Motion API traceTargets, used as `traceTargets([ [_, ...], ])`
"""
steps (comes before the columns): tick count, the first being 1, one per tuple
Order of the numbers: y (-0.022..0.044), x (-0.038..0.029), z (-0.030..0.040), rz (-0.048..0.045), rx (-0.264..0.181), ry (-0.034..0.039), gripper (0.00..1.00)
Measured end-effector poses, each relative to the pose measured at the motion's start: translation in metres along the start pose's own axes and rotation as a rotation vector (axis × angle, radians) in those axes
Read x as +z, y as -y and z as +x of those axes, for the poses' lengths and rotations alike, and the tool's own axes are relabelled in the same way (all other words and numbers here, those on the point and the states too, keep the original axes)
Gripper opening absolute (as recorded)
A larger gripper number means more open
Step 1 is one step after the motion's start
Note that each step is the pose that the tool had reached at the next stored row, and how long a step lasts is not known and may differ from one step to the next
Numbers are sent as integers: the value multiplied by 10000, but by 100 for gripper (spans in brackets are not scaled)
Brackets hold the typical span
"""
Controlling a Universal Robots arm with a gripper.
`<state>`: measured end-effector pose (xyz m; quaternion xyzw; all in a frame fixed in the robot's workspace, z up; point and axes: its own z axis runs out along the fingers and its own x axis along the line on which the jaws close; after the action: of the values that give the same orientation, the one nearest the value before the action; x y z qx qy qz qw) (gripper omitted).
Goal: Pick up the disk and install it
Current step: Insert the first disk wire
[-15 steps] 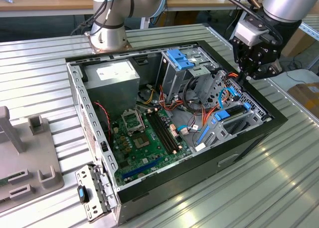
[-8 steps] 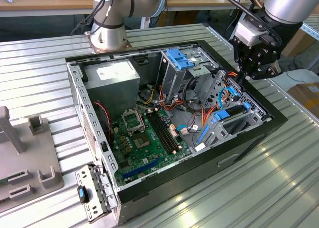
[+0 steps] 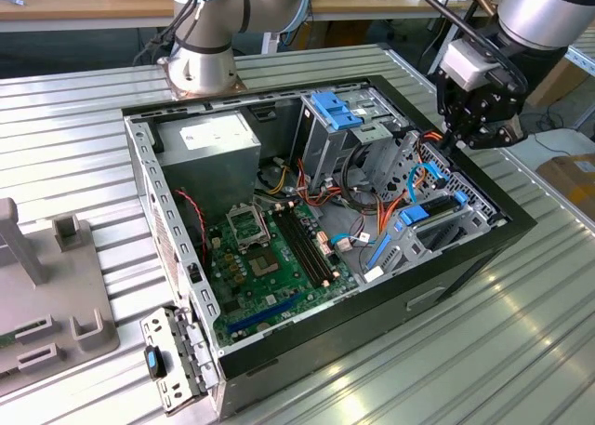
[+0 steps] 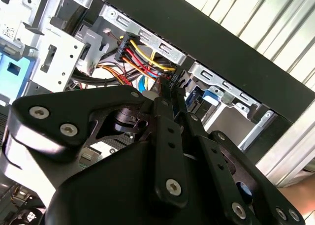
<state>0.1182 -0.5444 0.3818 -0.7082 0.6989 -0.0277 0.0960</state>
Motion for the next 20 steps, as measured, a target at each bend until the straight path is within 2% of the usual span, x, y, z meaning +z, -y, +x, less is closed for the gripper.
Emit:
traceTargets([
  [3,-7,-12,103,0,2,18,17],
  [20,-19,-16,126,0,4,26,17],
])
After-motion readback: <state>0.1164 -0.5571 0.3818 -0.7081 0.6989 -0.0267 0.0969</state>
